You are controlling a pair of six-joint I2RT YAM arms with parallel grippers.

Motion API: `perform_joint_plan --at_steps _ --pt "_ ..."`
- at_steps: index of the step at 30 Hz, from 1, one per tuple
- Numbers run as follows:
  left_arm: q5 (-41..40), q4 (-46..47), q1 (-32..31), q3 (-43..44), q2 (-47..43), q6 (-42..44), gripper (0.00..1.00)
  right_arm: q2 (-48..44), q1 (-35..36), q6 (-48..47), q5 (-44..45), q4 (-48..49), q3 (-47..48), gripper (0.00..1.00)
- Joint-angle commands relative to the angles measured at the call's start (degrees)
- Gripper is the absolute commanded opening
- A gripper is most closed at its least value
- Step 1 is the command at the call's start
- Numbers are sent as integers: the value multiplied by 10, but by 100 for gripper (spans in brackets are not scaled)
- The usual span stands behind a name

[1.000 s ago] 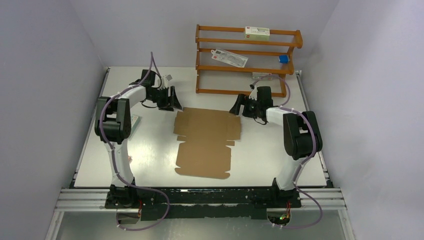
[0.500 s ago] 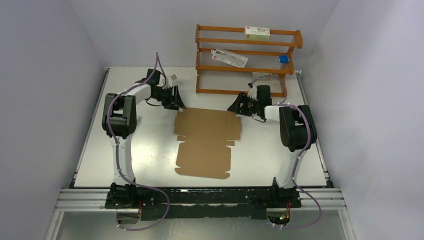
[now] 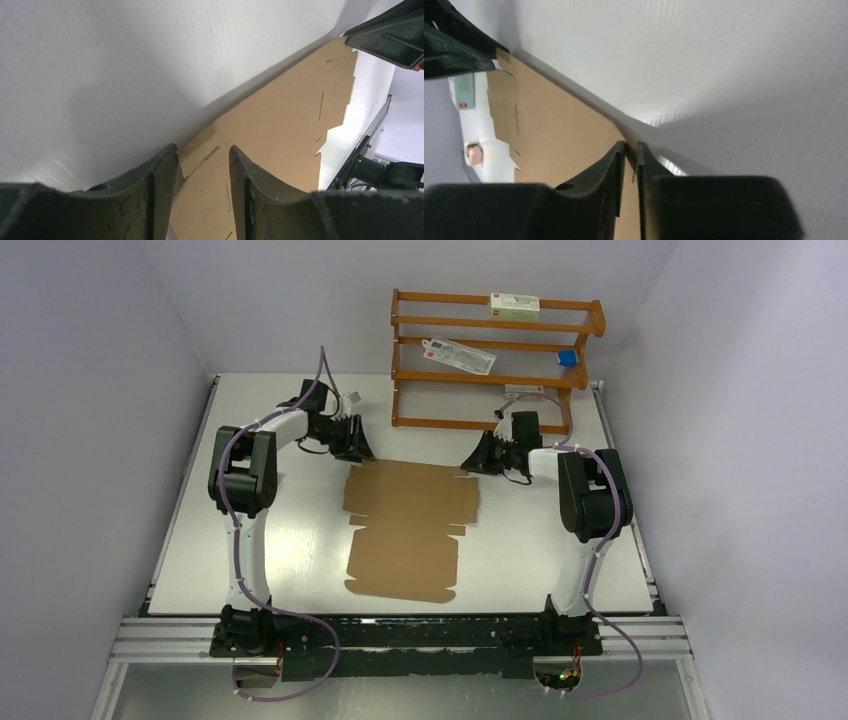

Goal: Fold the paper box

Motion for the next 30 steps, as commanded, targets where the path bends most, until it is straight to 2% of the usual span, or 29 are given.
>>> perform_joint_plan --at_steps 1,4,7,14,18,23,30 --pt "14 -12 -7 3 -1 4 47 0 1 -15 17 -32 26 11" --pt "14 -5 -8 -4 -9 1 46 -2 9 -29 41 -59 43 5" --pt "12 -10 -9 -4 -13 2 45 -3 20 -42 65 -87 58 3" --pt "0 -11 -23 -13 -26 -1 43 -6 52 -62 137 -129 90 4" --pt "-14 -4 -33 -23 -39 -12 39 -6 72 -70 166 -143 100 4" --pt "-82 -24 -58 -14 -57 -12 30 -12 101 -73 218 -156 105 4" --pt "-241 -76 -112 12 -68 -6 16 -17 151 -80 325 -182 120 5"
